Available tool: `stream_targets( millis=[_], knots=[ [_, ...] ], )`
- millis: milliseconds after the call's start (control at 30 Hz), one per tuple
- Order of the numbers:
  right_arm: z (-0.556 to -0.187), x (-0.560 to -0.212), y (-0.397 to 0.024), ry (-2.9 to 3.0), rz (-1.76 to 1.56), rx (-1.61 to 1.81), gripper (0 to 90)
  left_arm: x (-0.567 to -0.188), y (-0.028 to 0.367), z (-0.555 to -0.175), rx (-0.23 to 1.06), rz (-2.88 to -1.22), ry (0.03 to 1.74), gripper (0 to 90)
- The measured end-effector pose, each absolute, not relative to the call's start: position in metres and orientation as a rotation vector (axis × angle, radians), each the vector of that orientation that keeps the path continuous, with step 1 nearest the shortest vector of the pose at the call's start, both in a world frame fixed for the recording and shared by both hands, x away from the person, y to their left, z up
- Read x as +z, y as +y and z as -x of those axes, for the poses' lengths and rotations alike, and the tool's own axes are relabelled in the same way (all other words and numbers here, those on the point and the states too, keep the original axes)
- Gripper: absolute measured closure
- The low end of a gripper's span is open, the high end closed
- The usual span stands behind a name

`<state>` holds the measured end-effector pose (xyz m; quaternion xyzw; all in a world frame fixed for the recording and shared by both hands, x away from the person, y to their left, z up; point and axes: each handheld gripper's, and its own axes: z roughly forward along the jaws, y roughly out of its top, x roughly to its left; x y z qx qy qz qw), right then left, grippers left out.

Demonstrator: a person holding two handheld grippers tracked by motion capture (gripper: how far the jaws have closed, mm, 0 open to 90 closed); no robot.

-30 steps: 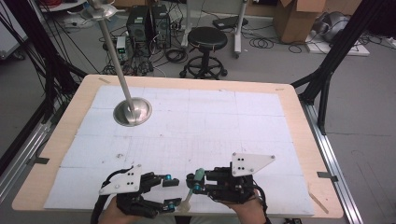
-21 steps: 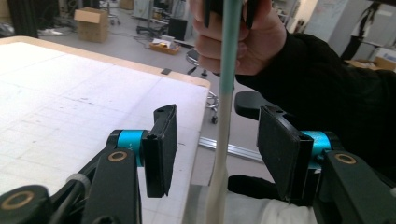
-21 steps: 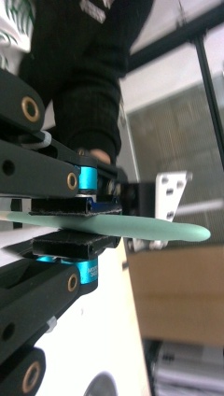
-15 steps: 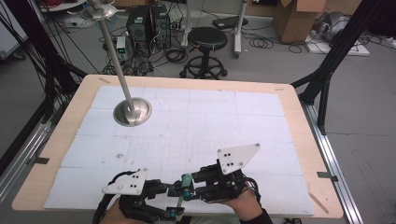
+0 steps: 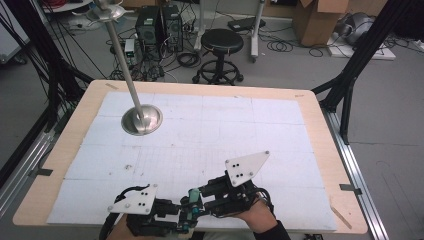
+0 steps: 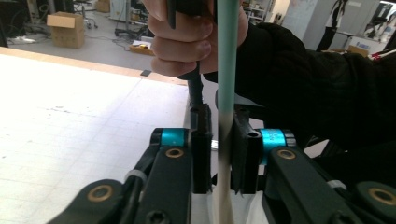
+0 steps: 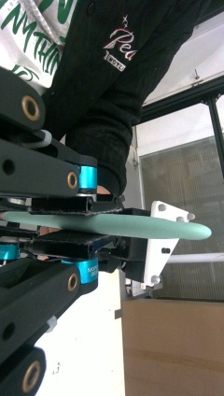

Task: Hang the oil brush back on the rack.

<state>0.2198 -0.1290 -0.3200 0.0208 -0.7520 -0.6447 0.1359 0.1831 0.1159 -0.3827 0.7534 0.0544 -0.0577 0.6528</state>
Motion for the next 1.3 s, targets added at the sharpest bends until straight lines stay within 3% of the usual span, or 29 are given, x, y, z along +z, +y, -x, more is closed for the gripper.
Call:
stream_targets(
  millis=[200,233,267,300,400,500,667,867,1300],
  knots=[
    [-0.220,-0.320,-0.128,-2.185,-0.050,-1.876,81.3,-0.382,0.117,-0.183,-0.090,-1.715,0.138,84.2],
    [-0.219,-0.321,-0.128,-2.183,-0.023,-1.886,74.4,-0.382,0.118,-0.183,-0.074,-1.718,0.145,84.2],
    [-0.219,-0.321,-0.128,-2.185,0.036,-1.921,58.0,-0.381,0.119,-0.183,-0.057,-1.720,0.156,84.2],
    [-0.218,-0.321,-0.129,-2.200,0.104,-1.949,50.3,-0.381,0.120,-0.183,-0.043,-1.711,0.178,84.2],
    [-0.214,-0.321,-0.131,-2.270,0.224,-2.034,34.8,-0.379,0.124,-0.185,0.026,-1.699,0.248,84.3],
    [-0.211,-0.322,-0.135,-2.310,0.411,-2.124,26.8,-0.377,0.127,-0.188,0.112,-1.684,0.369,84.3],
    [-0.205,-0.325,-0.136,-2.415,0.665,-2.180,25.3,-0.377,0.125,-0.189,0.239,-1.691,0.523,84.2],
    [-0.200,-0.328,-0.129,-2.485,0.767,-2.187,26.8,-0.378,0.120,-0.189,0.341,-1.691,0.580,84.2],
    [-0.202,-0.329,-0.120,-2.434,0.943,-2.246,41.9,-0.381,0.098,-0.188,0.453,-1.708,0.648,84.2]
  ],
)
